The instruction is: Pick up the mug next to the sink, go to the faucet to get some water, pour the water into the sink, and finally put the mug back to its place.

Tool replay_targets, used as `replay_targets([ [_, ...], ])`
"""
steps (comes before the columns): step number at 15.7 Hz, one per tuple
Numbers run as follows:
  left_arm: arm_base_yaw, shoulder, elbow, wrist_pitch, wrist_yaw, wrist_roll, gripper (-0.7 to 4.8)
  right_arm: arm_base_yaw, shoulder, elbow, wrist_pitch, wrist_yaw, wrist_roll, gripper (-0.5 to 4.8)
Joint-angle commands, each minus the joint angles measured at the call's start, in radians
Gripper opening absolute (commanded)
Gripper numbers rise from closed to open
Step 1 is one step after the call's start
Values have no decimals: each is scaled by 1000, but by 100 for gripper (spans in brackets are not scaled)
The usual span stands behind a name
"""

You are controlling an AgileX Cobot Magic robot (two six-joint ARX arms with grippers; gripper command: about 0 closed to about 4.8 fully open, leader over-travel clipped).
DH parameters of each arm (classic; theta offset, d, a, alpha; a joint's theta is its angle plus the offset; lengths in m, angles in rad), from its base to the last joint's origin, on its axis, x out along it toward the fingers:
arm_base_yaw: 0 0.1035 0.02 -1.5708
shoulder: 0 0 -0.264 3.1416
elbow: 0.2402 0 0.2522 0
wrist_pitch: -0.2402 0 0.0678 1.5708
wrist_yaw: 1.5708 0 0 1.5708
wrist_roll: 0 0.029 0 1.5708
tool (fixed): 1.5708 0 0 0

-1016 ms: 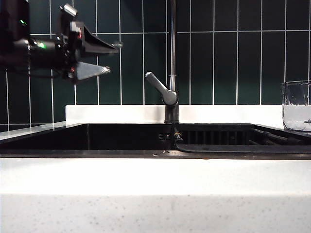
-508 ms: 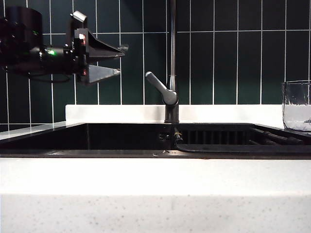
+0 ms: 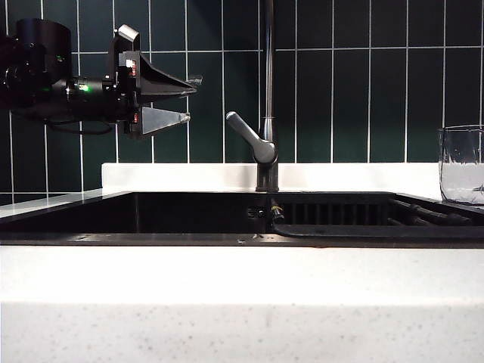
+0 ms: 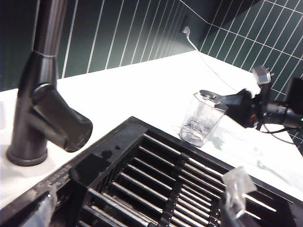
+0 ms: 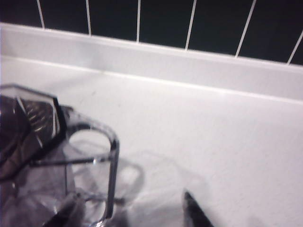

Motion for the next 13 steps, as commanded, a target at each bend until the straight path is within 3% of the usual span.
replay_targets([
  [1, -2, -3, 3, 12, 7, -4, 479, 0, 31, 5, 21, -24, -3, 265],
  [13, -3, 2, 8, 13, 15, 16, 479, 6, 215, 160, 63, -141, 29, 261],
])
